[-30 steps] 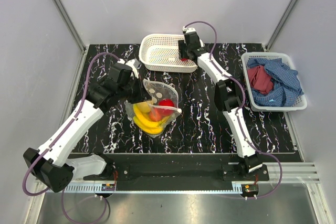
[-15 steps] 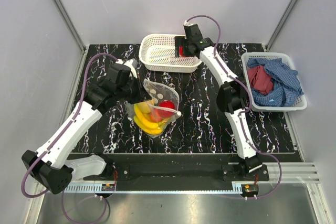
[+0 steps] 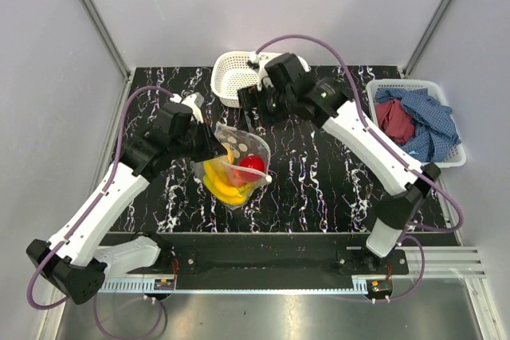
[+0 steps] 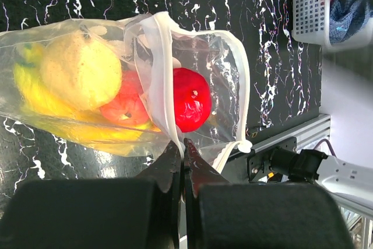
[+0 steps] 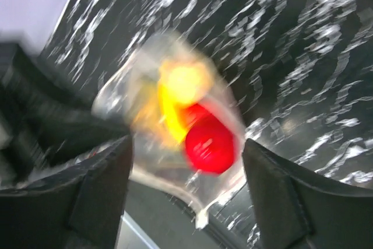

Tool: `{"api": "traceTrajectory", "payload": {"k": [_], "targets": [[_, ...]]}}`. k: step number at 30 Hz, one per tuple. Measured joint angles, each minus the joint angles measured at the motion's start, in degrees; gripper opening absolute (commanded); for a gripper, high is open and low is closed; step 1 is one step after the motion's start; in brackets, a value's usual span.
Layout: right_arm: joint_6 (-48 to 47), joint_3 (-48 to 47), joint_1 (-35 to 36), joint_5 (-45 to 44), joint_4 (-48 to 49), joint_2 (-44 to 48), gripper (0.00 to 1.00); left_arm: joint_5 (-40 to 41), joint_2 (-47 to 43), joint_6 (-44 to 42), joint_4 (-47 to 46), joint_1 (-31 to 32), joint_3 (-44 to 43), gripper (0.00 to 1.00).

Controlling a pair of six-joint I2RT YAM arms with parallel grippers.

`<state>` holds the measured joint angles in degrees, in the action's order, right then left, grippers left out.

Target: Open the zip-top bag and remove the fake food

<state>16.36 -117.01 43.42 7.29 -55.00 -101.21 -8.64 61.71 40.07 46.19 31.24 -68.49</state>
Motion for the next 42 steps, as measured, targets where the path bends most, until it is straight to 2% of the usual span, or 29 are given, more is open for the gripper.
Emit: {"api": "traceTrajectory", "payload": {"k": [4, 7, 9, 23, 37, 42], "targets": [[1.36, 8.46, 3.43, 3.56, 2.08, 4.31, 0.58, -0.04, 0.00, 0.02, -0.04, -0.02, 0.02, 0.00], [2.47, 14.58, 3.91, 5.99, 2.80, 3.82, 0.56, -0.17, -0.02, 0.02, -0.33, -0.02, 0.15, 0.00], [2.54, 15.45, 3.89, 6.38, 2.80, 3.17, 0.56, -0.22, -0.17, 0.04, -0.74, -0.02, 0.52, 0.00], [1.53, 21.09, 3.93, 7.21, 3.30, -0.66, 0.78, -0.66, -0.52, 0.09, -1.01, -0.02, 1.14, 0.00], [-0.94, 22.58, 4.20, 6.75, 4.79, -4.94, 0.88, -1.75, -0.02, 0.50, -1.36, -0.02, 1.20, 0.00], [-1.20, 22.58, 4.28, 5.20, 5.14, -6.03, 0.88, -1.97, 0.28, 0.55, -2.03, -0.02, 1.81, 0.00]]}}
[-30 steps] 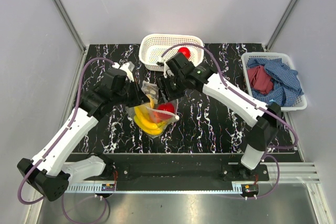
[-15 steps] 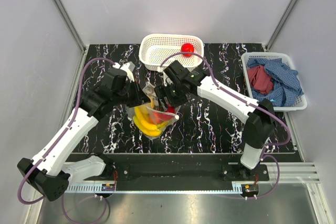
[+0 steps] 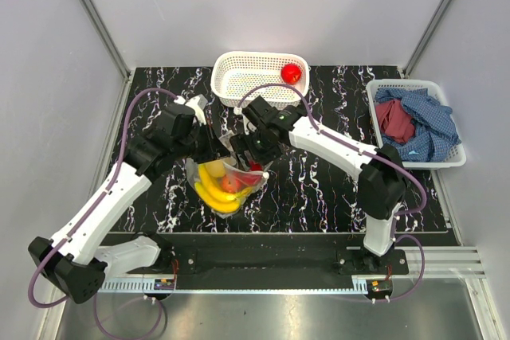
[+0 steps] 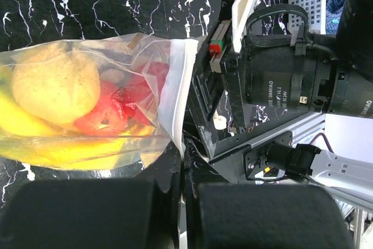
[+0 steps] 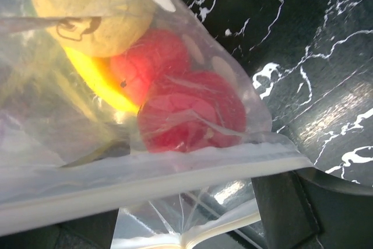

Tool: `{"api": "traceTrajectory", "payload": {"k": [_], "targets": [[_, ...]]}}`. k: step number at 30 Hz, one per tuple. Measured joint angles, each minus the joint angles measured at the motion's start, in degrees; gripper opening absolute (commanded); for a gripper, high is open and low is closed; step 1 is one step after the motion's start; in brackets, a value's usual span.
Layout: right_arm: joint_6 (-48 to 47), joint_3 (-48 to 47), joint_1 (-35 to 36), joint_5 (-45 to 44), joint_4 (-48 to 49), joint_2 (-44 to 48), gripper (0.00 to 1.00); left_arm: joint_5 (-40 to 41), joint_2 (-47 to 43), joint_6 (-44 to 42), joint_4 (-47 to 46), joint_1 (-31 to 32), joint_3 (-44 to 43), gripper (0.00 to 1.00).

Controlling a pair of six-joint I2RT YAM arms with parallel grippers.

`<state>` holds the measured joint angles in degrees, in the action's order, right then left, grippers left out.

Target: Open the zip-top bag and remove the fake food

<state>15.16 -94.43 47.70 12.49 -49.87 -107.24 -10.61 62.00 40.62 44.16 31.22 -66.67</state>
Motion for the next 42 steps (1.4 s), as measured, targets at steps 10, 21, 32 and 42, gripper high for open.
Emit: {"api": "traceTrajectory", "payload": {"k": [10, 21, 32, 42], "targets": [[0.13, 1.38, 0.46, -3.21, 3.41, -1.53, 0.77, -0.79, 0.00, 0.68, -1.11, 0.00, 0.98, 0.00], [2.16, 1.44, 1.11, -3.85, 4.59, -1.68, 0.20, -1.05, 0.00, 1.22, -1.64, 0.00, 1.97, 0.00], [3.54, -0.20, 1.11, -3.74, 3.48, 1.07, 0.34, -1.27, 0.00, 1.22, -1.90, -0.04, 2.23, 0.00], [3.96, 0.20, 1.11, -1.75, 4.57, -0.79, 0.66, -2.27, 2.38, 0.70, -3.76, -0.04, 2.47, 0.00]]}}
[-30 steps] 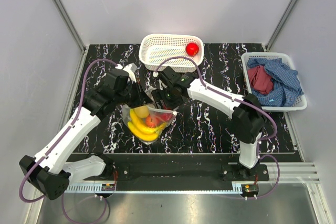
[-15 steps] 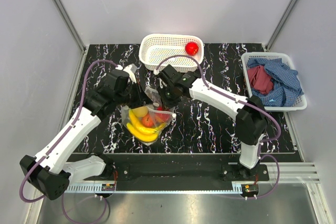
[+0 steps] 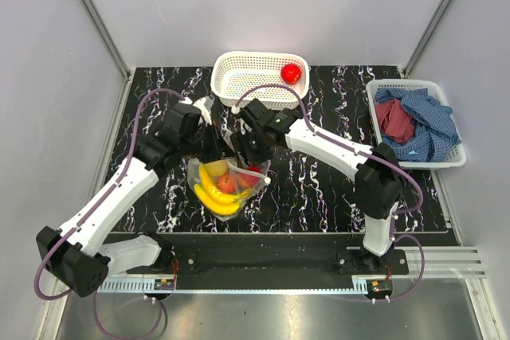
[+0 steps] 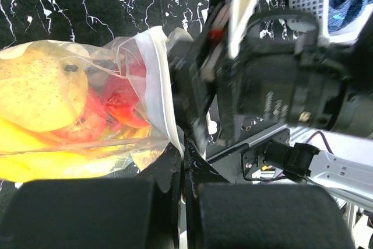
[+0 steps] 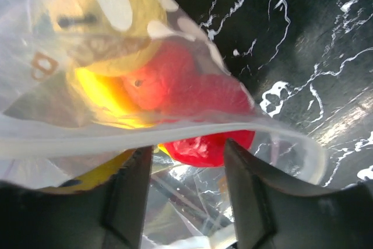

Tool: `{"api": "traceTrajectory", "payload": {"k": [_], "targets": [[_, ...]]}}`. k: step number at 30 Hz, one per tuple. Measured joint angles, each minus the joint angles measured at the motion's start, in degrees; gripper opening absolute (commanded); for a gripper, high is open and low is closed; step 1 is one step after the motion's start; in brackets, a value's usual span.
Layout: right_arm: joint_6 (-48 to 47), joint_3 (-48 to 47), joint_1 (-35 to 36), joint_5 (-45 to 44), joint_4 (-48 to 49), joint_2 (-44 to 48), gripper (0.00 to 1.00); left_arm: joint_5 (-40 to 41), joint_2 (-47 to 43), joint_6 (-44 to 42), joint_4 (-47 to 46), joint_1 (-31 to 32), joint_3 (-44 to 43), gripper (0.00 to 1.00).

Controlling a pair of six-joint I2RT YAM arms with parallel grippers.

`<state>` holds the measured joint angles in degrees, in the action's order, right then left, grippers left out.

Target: Open the zip-top bag and remove the fake food

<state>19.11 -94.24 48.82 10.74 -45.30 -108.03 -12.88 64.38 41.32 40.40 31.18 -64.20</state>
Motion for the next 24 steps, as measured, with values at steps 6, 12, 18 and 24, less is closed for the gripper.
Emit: {"api": "traceTrajectory", "payload": {"k": [6, 12, 18, 24], "targets": [[-0.31, 3.93, -0.13, 0.48, 2.21, -1.60, 0.77, -0.24, 4.15, -1.44, -1.22, -0.04, 0.00, 0.00], [-1.14, 4.61, -0.11, 0.81, 4.20, -6.21, 0.80, -0.48, 5.99, -2.19, -2.84, -0.04, 0.26, 0.00], [-2.36, 4.79, -0.11, 0.68, 5.18, -7.02, 0.52, -0.70, 6.62, -2.34, -3.76, -0.04, 1.09, 0.00], [-2.75, 4.79, -0.11, 0.90, 5.25, -6.99, 0.21, -0.70, 6.47, -2.29, -4.22, -0.04, 1.57, 0.00]]}}
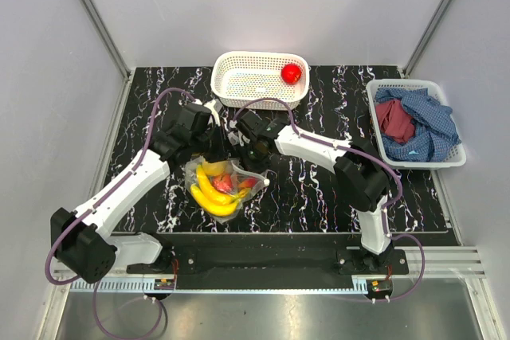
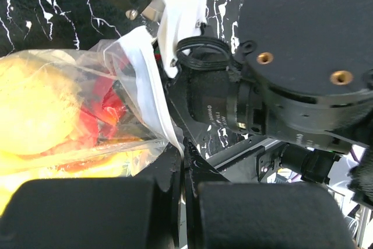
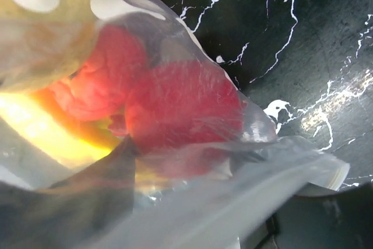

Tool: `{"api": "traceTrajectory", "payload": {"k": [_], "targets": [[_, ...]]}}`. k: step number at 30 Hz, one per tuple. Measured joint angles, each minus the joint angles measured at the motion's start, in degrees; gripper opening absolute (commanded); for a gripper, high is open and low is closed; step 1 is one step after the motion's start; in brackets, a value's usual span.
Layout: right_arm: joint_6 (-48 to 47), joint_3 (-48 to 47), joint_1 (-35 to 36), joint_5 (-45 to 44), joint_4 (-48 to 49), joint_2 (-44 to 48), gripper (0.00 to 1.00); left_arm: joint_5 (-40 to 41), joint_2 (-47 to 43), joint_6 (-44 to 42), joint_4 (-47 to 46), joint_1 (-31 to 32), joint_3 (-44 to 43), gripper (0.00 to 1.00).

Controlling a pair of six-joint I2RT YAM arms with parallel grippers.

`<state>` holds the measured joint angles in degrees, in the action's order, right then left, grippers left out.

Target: Open the zip-top bag and remove the fake food

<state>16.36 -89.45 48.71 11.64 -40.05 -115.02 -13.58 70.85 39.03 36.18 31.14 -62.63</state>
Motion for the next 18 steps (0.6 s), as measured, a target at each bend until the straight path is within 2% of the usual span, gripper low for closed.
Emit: {"api": "traceTrajectory", "payload": {"k": [1, 4, 11, 18], "targets": [[-0.04, 0.00, 0.00, 0.07, 0.00, 0.13, 0.17, 0.02, -0.24, 0.00, -0.13, 0.00, 0.37, 0.00], [0.20, 0.00, 0.00, 0.52, -0.04, 1.29, 0.12, 0.04, -1.62, 0.04, 0.04, 0.00, 1.53, 0.00], [2.71, -1.18, -0.02, 2.93, -0.50, 10.43, 0.08, 0.09, -6.93, 0.26, 0.61, 0.00, 2.40, 0.00], [4.98, -4.31, -0.35, 1.73, -2.40, 17.86, 0.04, -0.20, -12.74, 0.55, 1.03, -0.13, 3.37, 0.00]]}}
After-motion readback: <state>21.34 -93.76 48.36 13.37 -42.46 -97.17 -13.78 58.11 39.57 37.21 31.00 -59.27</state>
